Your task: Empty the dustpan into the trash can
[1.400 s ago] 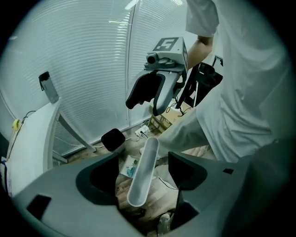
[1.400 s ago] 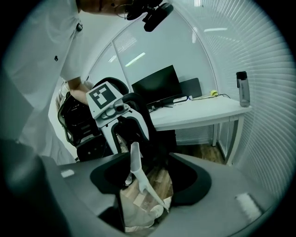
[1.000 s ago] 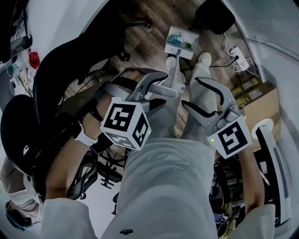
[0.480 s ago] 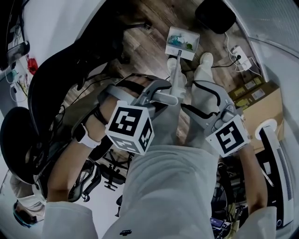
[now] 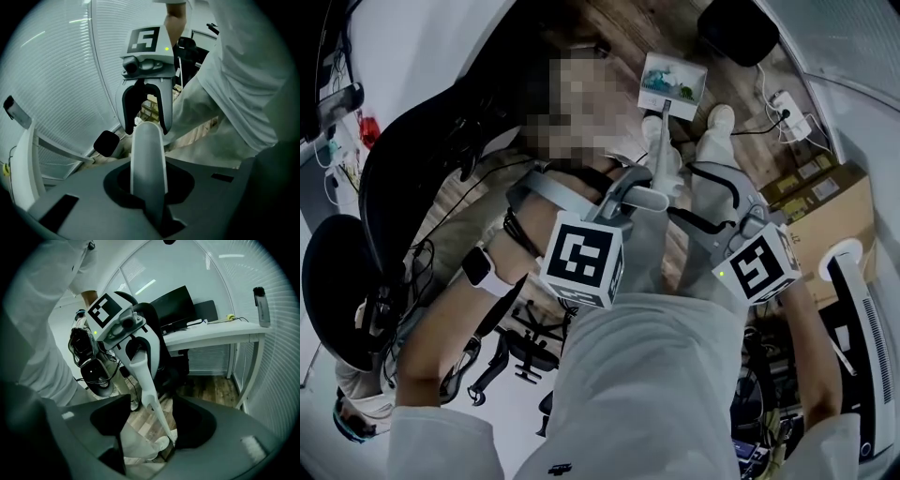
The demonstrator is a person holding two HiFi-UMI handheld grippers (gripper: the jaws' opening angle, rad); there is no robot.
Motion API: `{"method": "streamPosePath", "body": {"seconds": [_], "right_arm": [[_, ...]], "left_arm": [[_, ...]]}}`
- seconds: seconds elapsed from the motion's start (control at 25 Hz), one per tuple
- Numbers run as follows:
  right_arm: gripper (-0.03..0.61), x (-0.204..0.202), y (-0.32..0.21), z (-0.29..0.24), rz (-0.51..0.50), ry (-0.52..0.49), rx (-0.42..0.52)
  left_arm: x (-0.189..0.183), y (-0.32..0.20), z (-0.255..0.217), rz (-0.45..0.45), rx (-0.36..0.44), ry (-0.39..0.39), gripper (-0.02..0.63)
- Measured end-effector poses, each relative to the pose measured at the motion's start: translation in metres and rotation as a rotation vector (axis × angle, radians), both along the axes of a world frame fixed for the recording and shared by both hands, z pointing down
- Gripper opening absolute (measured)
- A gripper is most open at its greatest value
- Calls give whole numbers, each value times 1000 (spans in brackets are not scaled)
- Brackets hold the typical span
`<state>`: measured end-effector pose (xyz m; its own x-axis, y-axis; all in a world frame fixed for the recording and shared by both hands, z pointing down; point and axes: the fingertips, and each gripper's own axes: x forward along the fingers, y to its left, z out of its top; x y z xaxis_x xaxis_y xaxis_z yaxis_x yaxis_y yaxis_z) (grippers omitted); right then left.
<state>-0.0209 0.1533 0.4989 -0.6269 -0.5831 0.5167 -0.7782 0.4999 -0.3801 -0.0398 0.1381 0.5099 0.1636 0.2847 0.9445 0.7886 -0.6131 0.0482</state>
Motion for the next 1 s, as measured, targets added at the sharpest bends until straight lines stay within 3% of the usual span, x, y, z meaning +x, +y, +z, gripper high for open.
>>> {"method": "streamPosePath", "body": {"seconds": [0.48,0.68,0.76,1.0], "right_arm": [[276,-2,-9,31,-2,77,-12],[272,-16,-11,51,-104,154,13],[243,-20,-11,56,-131,165,17],[217,-31,-13,77,-166,192,13]], "left_arm": [[-2,2,0,-2,-17,-46,32],[-3,-1,0,1,-7,-45,31],[-3,2,0,-1,-6,-35,29],[-10,10,-6,-34,-65,-68,29]]}}
